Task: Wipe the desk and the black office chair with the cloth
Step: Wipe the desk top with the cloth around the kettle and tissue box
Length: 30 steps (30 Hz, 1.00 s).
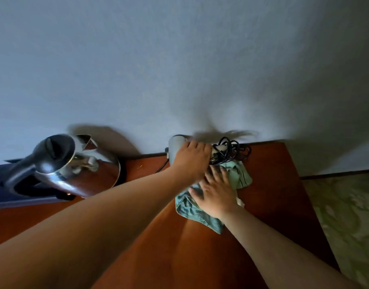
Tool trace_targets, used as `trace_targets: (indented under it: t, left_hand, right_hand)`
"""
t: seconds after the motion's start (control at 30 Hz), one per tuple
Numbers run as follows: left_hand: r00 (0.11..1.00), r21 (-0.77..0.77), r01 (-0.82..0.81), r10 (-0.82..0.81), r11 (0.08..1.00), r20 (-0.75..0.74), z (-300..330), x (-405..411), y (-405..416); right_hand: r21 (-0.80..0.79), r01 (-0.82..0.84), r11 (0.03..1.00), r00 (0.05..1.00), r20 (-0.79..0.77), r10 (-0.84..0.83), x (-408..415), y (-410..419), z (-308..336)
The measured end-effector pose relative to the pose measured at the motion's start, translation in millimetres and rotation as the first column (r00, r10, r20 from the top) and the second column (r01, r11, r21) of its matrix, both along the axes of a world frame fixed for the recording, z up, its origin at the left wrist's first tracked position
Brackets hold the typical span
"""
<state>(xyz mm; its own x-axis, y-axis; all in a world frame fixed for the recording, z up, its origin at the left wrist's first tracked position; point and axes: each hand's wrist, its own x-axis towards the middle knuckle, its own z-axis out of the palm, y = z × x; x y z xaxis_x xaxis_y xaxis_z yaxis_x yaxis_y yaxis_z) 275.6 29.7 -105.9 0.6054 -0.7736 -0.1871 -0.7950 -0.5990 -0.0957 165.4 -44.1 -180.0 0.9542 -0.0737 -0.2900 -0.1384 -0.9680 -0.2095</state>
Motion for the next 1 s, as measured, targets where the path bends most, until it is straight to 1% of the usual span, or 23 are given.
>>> trace_targets:
  t: [0.07,0.13,0.27,0.33,0.43,0.53,0.63,0.73,0.83,0.9,1.0]
  left_hand:
    - [1.0,0.008,-0.018,0.018,1.0,0.009,1,6,16]
    - [0.999,0.009,-0.042,0.042,0.999,0.018,0,11,29]
    - [0.997,0.004,-0.079,0.079,0.997,0.022,-3,11,40]
    - [0.997,0.016,-0.076,0.076,0.997,0.005,-3,8,35]
    - [0.998,0.004,-0.065,0.065,0.998,0.012,-4,4,20]
    - [0.998,-0.023,-0.061,0.061,0.998,-0.003,-6,-1,1]
    - [0.999,-0.024,-0.032,0.031,0.999,-0.034,-6,-9,-17]
    - [0.999,-0.026,-0.009,0.008,1.0,-0.044,-5,-13,-27]
    - [0.999,-0.036,0.008,-0.009,0.999,-0.035,-9,-13,-29]
    - [0.999,-0.029,0.013,-0.014,0.999,-0.033,-10,-12,-28]
    - [1.0,-0.024,0.014,-0.015,1.0,-0.023,-11,-9,-24]
  right_hand:
    - [0.0,-0.056,0.998,0.998,-0.015,0.056,22,20,4]
    - [-0.009,-0.076,0.997,0.997,-0.031,0.076,29,22,3]
    - [0.049,-0.082,0.995,0.994,0.082,0.078,24,10,-3]
    - [0.033,-0.074,0.997,0.997,0.034,0.073,24,-3,-3]
    - [-0.036,0.008,0.999,0.999,-0.032,-0.009,11,-45,-1]
    - [-0.071,0.139,0.988,0.99,0.006,-0.139,-10,-109,-5]
    - [-0.065,0.332,0.941,0.942,-0.021,-0.334,-24,-169,-5]
    - [-0.059,0.471,0.88,0.88,-0.044,-0.473,-29,-190,-10]
    - [-0.041,0.515,0.856,0.857,-0.001,-0.516,-30,-182,-16]
    - [-0.044,0.504,0.863,0.864,0.008,-0.504,-33,-173,-16]
    - [-0.09,0.465,0.881,0.884,-0.005,-0.467,-41,-154,-15]
